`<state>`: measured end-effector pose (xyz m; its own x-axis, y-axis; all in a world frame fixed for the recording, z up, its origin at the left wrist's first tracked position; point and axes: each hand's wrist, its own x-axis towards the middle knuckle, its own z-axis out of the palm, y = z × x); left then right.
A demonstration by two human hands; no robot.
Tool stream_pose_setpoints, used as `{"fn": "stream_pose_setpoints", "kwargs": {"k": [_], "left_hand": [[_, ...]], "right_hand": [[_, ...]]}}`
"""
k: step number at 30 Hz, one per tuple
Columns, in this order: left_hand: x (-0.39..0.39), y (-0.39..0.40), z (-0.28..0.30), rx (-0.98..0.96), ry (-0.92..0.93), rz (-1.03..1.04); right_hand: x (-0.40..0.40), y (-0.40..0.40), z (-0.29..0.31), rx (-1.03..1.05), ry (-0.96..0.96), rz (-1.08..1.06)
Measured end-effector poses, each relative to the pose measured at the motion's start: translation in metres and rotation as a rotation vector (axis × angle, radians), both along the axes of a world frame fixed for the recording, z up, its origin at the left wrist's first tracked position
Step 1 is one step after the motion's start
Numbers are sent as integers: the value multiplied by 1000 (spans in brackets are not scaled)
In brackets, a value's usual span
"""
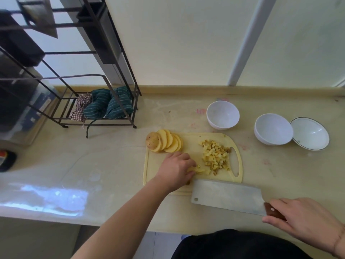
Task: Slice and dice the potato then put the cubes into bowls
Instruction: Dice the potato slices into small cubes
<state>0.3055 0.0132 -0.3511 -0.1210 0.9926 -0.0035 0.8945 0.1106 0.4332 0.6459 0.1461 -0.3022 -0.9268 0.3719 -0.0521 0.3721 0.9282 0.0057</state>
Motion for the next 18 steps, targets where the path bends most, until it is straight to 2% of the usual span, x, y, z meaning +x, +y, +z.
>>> {"fn": "stream_pose_setpoints", "kwargs": {"k": [4, 7, 9, 12, 14, 16, 18], "left_hand": [[5, 9, 2, -4, 59, -101], [2, 10, 1, -4, 22, -78], [3, 9, 5, -12, -109, 26], [-3, 8, 12, -58, -368, 296], [-11, 5, 8, -47, -457, 421], [-17, 0, 7, -16, -378, 423], [-19, -4, 1, 0, -234, 333]], "right_hand": [[8, 3, 2, 21, 16, -72], [15, 5, 2, -17, -6, -127], [20, 6, -1, -41, 5, -157], [23, 6, -1, -60, 2, -196], [23, 5, -1, -69, -3, -227], [21, 4, -1, -85, -3, -250], [21, 4, -3, -107, -6, -261]]}}
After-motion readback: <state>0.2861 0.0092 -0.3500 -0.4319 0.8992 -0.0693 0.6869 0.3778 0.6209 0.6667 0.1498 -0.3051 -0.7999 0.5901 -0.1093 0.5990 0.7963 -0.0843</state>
